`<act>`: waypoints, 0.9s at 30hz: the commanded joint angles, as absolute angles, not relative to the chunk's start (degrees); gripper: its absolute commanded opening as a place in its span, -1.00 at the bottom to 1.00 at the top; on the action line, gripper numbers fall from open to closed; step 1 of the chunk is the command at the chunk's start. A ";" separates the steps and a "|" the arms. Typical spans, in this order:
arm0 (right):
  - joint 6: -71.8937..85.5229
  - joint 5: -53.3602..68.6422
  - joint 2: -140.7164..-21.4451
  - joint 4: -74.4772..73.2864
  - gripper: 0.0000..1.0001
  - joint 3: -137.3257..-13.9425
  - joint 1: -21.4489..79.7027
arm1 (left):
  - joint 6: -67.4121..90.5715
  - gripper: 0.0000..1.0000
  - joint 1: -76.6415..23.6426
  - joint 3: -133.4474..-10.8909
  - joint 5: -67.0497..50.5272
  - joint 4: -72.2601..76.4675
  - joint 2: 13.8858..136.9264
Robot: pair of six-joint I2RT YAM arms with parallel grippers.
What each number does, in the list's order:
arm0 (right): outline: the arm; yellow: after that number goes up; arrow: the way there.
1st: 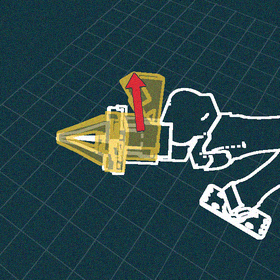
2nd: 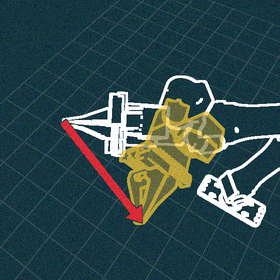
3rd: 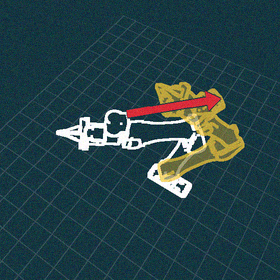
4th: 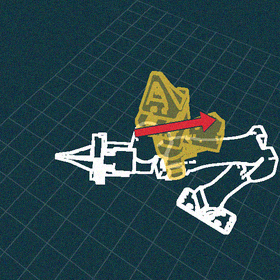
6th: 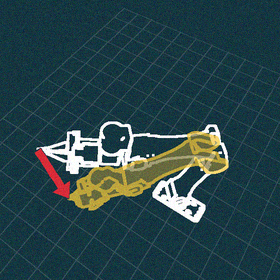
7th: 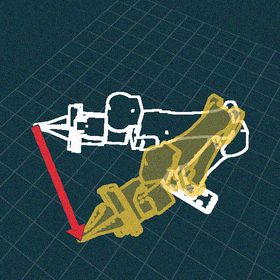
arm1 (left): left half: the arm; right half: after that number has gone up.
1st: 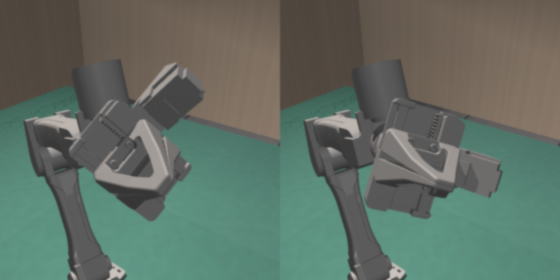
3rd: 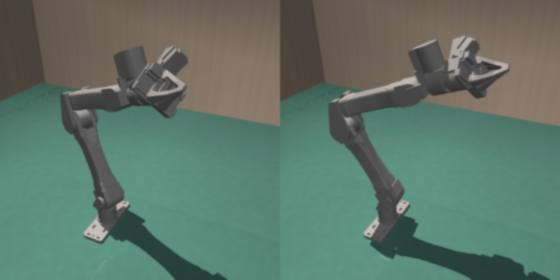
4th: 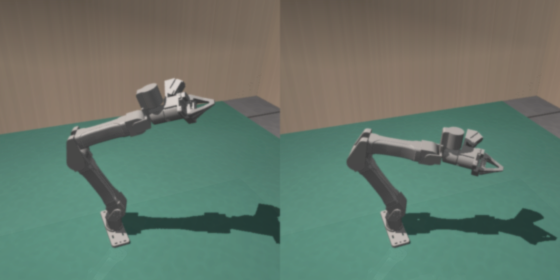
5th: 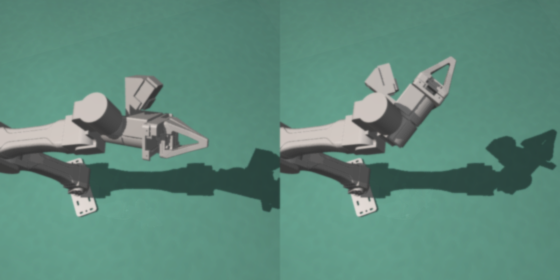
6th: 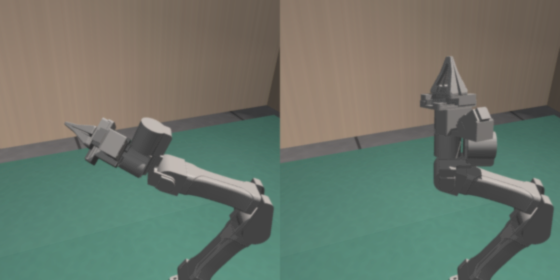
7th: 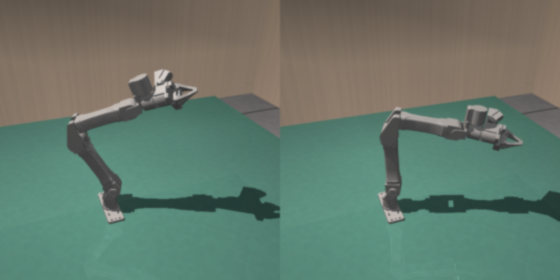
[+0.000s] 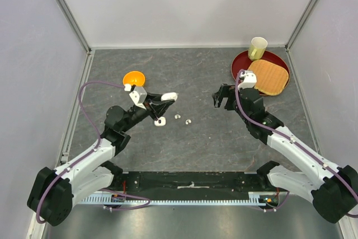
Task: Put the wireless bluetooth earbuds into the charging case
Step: Pick up the charging case at the center of the board.
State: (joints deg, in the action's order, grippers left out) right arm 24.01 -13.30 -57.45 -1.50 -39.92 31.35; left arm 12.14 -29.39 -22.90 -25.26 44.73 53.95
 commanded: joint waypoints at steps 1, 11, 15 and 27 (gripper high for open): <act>25.84 -13.36 -57.65 -3.95 0.96 -43.85 29.80 | 8.26 -0.95 -29.36 -25.75 -26.81 46.86 53.62; 31.19 -10.02 -58.97 -12.47 0.96 -48.95 27.42 | 6.15 -0.95 -29.44 -23.21 -27.95 44.38 47.38; 35.75 -7.39 -60.20 -15.38 0.96 -52.11 27.42 | 8.08 -0.95 -29.44 -21.80 -26.89 47.37 46.14; 42.01 -2.03 -70.03 -15.64 0.96 -67.84 24.79 | 2.54 -0.95 -29.36 -31.73 -24.60 44.64 51.67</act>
